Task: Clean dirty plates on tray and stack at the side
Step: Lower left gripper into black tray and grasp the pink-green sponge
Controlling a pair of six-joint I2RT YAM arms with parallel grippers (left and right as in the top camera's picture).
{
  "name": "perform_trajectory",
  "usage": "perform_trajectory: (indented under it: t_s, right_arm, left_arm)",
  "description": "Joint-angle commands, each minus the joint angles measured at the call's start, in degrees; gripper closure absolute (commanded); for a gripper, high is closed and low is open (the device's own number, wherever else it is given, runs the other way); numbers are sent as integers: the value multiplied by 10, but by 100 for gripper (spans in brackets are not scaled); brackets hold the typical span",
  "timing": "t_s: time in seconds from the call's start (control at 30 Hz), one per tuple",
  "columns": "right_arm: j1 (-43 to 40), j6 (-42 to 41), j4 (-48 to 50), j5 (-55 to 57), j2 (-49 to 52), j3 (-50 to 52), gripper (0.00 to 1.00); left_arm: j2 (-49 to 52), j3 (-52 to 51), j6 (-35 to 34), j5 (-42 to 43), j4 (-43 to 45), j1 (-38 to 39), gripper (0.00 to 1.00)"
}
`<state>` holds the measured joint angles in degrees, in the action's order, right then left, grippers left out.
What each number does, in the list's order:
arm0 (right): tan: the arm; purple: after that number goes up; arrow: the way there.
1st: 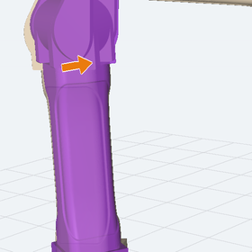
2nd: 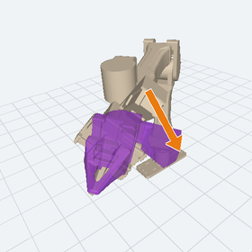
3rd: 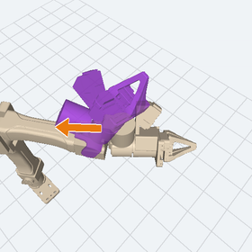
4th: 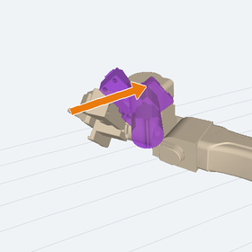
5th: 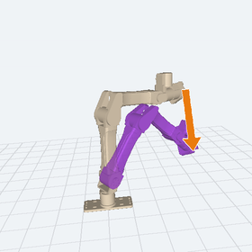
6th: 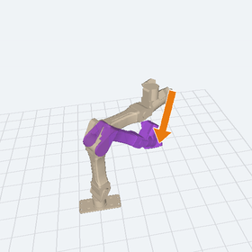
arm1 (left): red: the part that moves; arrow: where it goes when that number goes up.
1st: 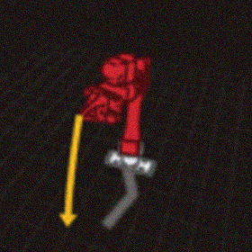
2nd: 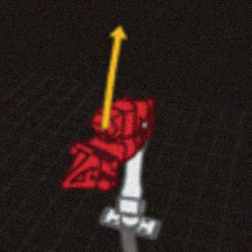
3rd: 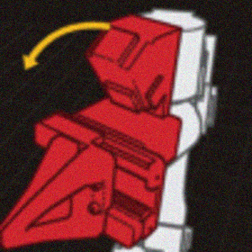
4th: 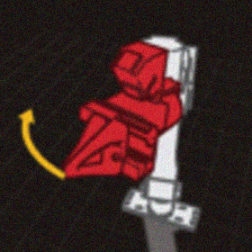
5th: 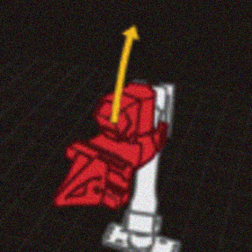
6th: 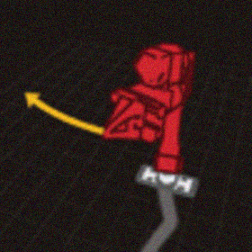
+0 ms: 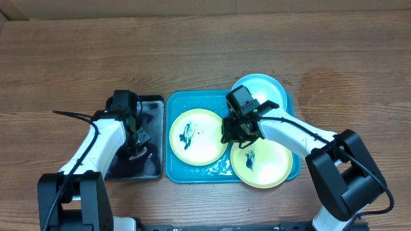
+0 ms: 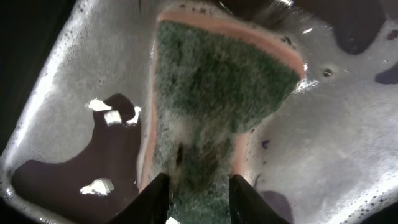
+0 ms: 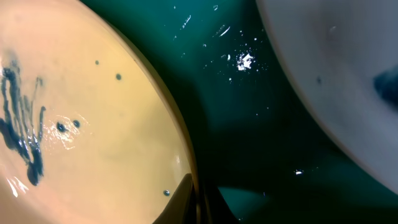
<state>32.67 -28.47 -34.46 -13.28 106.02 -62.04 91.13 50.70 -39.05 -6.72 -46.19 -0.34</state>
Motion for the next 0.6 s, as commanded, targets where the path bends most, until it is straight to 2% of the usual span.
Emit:
perform_trajectory:
  t_s: [0.0,0.2,0.43,0.57]
  right_arm:
    - [-2,2,-3,21,4,5,96]
    - [-2,2,-3,21,4,5,96]
    - [-2,2,-2,21,4,5,96]
    - [-2,2,-3,21,4,5,96]
  left_arm:
    - [-3,-4,14,-8,13,2,67]
    - [-4,9,45,-7,17,2,65]
    - [-4,89,48,-43,-81,3,63]
    - [-4,91,47,-49,-89,2,62]
